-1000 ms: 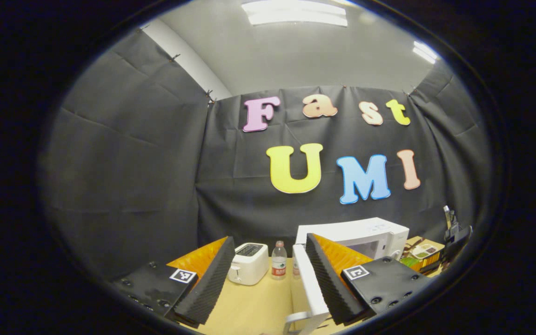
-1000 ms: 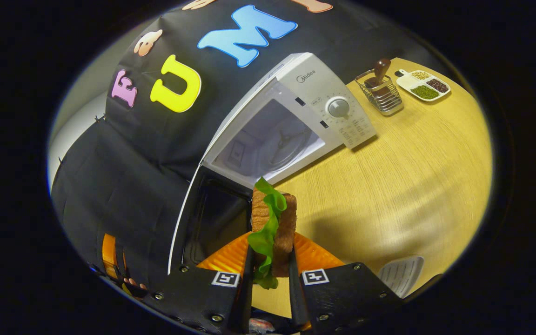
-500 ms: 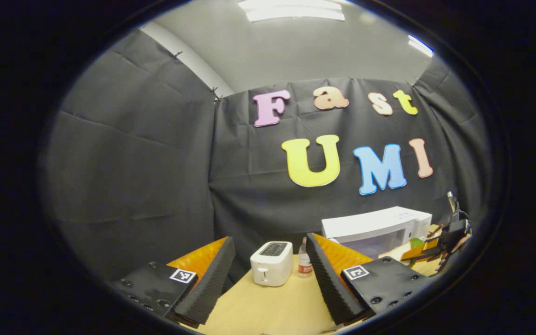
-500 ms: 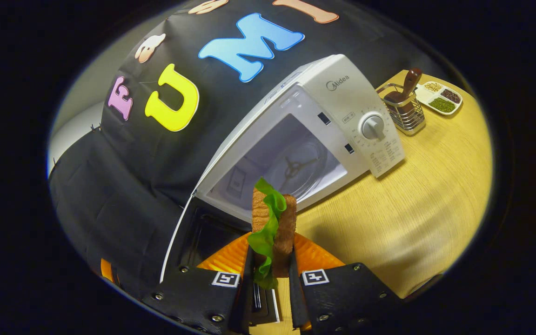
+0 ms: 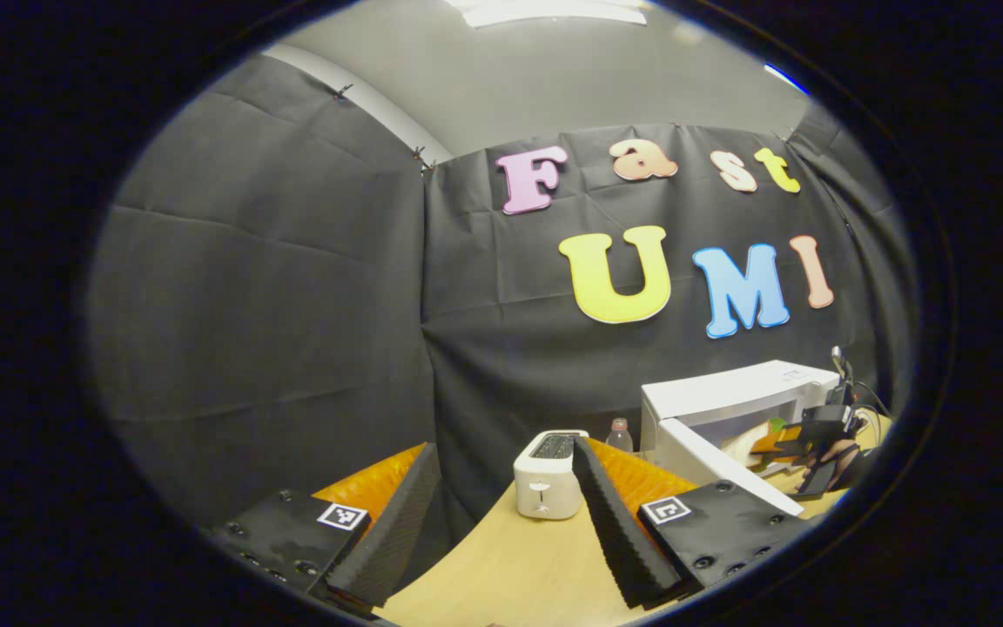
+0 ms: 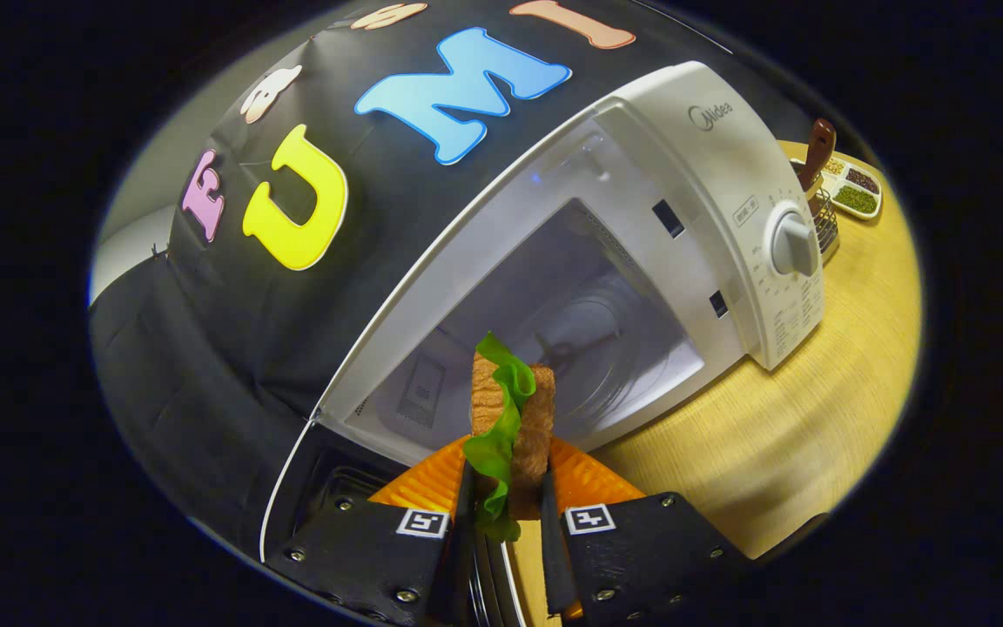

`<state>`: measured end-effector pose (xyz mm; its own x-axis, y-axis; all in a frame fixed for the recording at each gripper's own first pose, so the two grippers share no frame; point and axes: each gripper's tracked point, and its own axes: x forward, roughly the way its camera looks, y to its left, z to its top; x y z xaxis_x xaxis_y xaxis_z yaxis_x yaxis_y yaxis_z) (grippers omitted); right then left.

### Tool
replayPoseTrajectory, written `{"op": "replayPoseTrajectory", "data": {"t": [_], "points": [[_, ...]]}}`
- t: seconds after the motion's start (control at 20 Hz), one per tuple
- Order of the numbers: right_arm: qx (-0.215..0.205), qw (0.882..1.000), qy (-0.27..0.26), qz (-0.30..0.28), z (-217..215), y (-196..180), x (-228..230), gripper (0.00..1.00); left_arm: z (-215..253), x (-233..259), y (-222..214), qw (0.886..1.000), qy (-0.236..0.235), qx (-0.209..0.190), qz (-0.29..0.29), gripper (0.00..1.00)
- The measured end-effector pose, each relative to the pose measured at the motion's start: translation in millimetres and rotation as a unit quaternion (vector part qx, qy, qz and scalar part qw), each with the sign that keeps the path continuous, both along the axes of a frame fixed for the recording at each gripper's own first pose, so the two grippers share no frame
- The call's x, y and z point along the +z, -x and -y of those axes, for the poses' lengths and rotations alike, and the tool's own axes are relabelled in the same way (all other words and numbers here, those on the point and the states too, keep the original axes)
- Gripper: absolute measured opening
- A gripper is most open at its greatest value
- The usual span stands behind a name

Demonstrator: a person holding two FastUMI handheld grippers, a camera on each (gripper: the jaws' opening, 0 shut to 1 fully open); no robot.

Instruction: Open the microwave oven with the left hand, put the food in, and close the microwave oven.

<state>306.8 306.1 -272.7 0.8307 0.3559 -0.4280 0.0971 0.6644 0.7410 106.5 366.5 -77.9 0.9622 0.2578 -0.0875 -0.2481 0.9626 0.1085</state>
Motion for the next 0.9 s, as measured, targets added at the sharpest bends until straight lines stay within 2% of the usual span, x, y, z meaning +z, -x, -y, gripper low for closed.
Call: {"op": "replayPoseTrajectory", "data": {"t": [0.15, 0.3, 0.35, 0.45, 0.65, 0.75, 0.8, 0.85, 0.9], "points": [[-0.016, 1.0, -0.007, 0.002, -4.9, -23.4, -12.4, 0.34, -9.9, -8.2, -0.2, 1.0, 0.011, 0.004, -0.012, 0.98], [-0.036, 0.999, -0.012, 0.0, -3.1, -44.7, -23.7, 0.34, -19.6, -15.7, 0.1, 1.0, 0.005, 0.011, -0.024, 1.0], [-0.041, 0.999, -0.01, -0.003, -0.6, -49.4, -28.5, 0.34, -21.2, -14.3, 0.6, 1.0, 0.004, 0.012, -0.027, 0.96], [-0.049, 0.999, -0.013, -0.003, 2.3, -55.8, -32.8, 0.34, -21.5, -14.1, 1.8, 0.999, 0.004, 0.01, -0.03, 1.0], [-0.07, 0.997, 0.005, -0.012, 9.7, -65.6, -46.0, 0.37, -19.1, -21.3, 3.2, 0.999, 0.008, 0.006, -0.037, 1.0], [-0.078, 0.996, 0.043, -0.011, 15.1, -63.8, -49.8, 0.42, -14.7, -18.8, -0.9, 0.999, 0.008, 0.002, -0.034, 1.0], [-0.085, 0.994, 0.072, -0.008, 23.3, -62.5, -50.7, 0.52, -13.3, -18.6, -2.1, 0.999, 0.007, -0.001, -0.032, 1.0], [-0.09, 0.991, 0.096, -0.006, 31.8, -62.8, -51.2, 0.56, -12.0, -17.0, -2.7, 1.0, 0.007, -0.003, -0.03, 1.0], [-0.093, 0.989, 0.114, -0.004, 36.7, -59.6, -50.7, 0.73, -10.0, -20.0, -0.8, 1.0, 0.009, -0.005, -0.028, 1.0]]}}
